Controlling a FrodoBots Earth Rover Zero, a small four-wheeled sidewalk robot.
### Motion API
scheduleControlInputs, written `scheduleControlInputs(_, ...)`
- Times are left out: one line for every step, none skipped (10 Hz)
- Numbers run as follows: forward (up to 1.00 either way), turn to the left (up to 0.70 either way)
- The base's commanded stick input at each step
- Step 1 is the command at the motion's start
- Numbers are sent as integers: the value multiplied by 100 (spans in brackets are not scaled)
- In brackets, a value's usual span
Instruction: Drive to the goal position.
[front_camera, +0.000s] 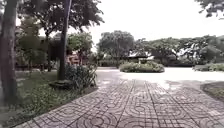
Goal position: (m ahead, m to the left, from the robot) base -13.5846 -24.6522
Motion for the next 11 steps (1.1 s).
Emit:
scheduleControlInputs(70, -27)
scheduleControlInputs(70, -27)
scheduleControlInputs(70, -27)
scheduleControlInputs(70, -27)
scheduleControlInputs(70, -25)
scheduleControlInputs(70, -2)
scheduleControlInputs(70, 0)
scheduleControlInputs(70, 0)
scheduleControlInputs(70, 0)
scheduleControlInputs(70, 0)
scheduleControlInputs(70, 0)
